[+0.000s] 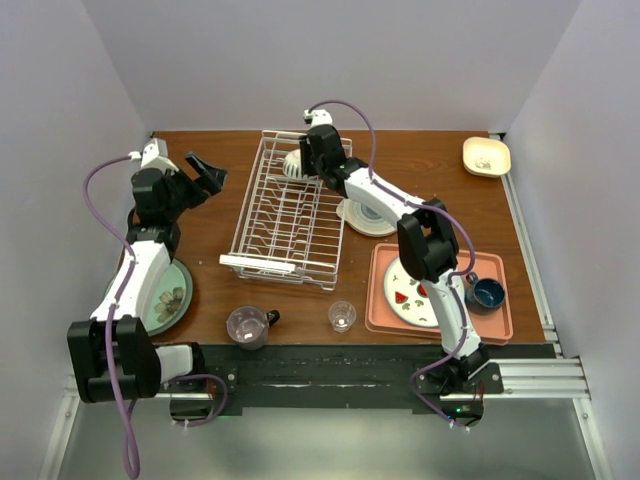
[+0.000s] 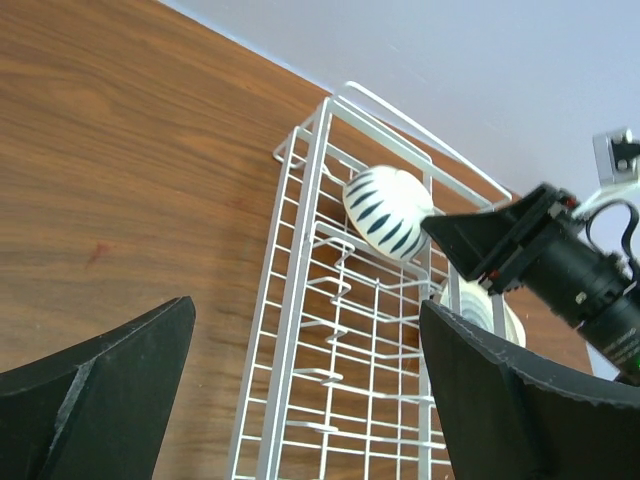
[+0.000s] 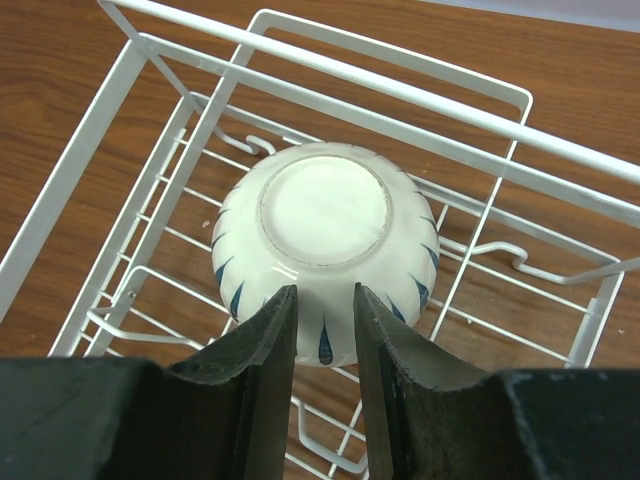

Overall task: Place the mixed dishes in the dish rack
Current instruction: Place the bowl upside down on the dish rack

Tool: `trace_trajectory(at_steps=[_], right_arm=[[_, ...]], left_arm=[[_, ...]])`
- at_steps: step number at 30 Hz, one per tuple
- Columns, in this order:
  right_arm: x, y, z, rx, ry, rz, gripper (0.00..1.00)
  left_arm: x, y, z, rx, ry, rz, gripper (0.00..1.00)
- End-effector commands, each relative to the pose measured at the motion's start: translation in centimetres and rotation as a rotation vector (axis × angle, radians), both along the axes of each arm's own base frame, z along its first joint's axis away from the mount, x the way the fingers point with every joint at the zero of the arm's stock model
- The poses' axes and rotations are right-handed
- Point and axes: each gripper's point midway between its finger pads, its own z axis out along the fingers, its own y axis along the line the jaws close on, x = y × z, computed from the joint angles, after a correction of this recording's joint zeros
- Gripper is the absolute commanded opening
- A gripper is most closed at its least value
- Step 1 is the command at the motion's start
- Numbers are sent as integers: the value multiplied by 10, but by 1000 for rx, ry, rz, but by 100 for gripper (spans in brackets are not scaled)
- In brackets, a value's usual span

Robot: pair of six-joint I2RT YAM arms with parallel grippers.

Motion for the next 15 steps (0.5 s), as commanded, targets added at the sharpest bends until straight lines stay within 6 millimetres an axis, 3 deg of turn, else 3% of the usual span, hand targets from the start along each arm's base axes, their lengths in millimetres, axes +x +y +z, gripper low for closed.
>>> trace_trajectory(at_steps=[1,9,11,15], right_arm=[[3,13,5,55,-12,40,33],[0,37,7,112,-48,165,33],[5,44,18,136,-80,186,33],[12,41,25,127,-102,163,35]], left_arm=[[-2,17,22,-33,29,115,100],[-5,16,19,-59,62,125,100],[-5,16,20,-59,59,125,100],[-5,23,18,-44,70,161,100]])
